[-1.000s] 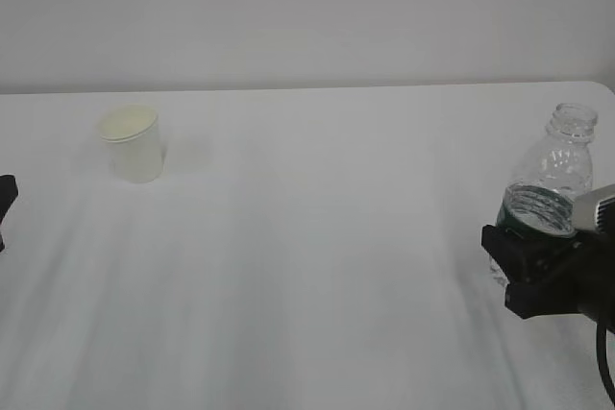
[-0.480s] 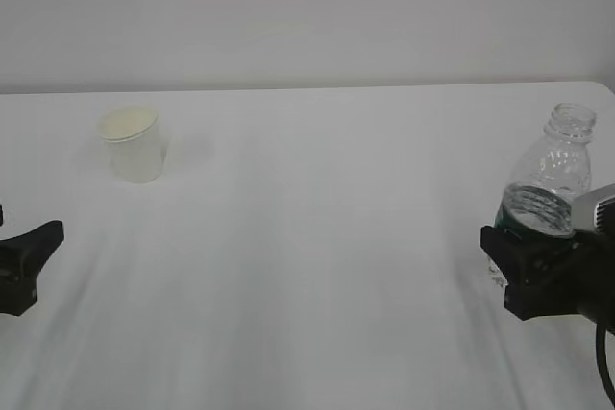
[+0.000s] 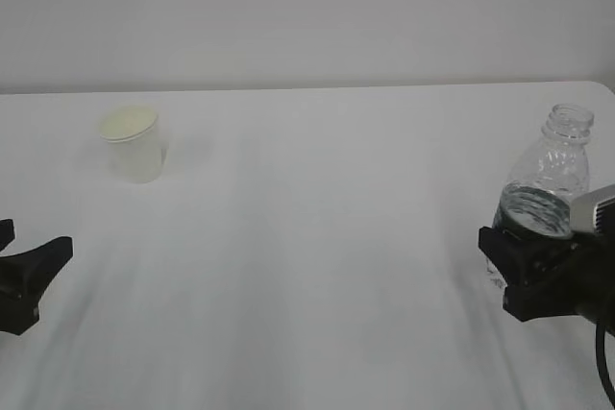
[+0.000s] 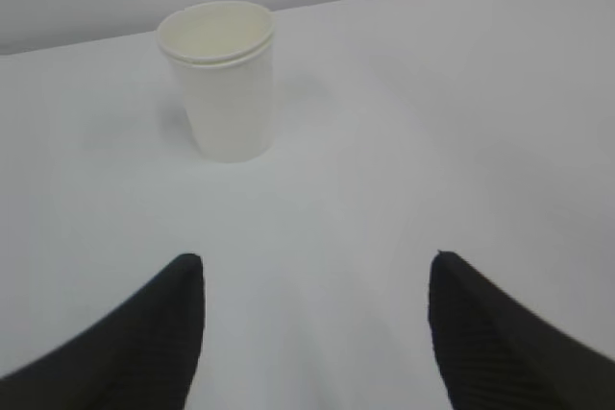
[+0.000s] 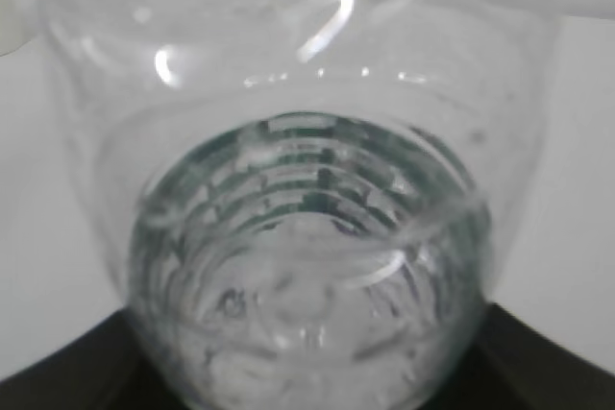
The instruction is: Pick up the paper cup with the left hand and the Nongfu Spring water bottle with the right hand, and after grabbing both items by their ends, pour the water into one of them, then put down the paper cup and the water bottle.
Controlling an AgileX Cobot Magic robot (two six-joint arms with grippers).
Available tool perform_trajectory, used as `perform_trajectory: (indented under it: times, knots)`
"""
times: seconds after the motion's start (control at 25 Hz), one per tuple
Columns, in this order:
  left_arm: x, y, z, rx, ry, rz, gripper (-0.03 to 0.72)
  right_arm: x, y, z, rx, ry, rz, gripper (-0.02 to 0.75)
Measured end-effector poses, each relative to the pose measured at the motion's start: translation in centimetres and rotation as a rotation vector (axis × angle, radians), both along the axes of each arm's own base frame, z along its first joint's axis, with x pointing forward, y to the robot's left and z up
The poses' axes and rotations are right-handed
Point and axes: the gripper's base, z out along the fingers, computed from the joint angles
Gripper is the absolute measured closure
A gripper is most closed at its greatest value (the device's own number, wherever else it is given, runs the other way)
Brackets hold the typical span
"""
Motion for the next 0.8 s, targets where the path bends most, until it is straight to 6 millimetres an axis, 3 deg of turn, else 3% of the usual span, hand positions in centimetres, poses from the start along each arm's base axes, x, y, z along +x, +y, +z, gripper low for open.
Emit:
perform_trajectory:
  times: [0.6, 0.8]
  knots:
    - [0.07, 0.23, 0.00, -0.043, 0.013, 0.042, 0.162, -0.02, 0.04, 0.00, 0.000, 0.000, 0.006, 0.288]
    - [0.13, 0.41, 0.01, -0.051, 0.014, 0.066, 0.053, -0.02, 0.04, 0.00, 0.000, 0.000, 0.006, 0.288]
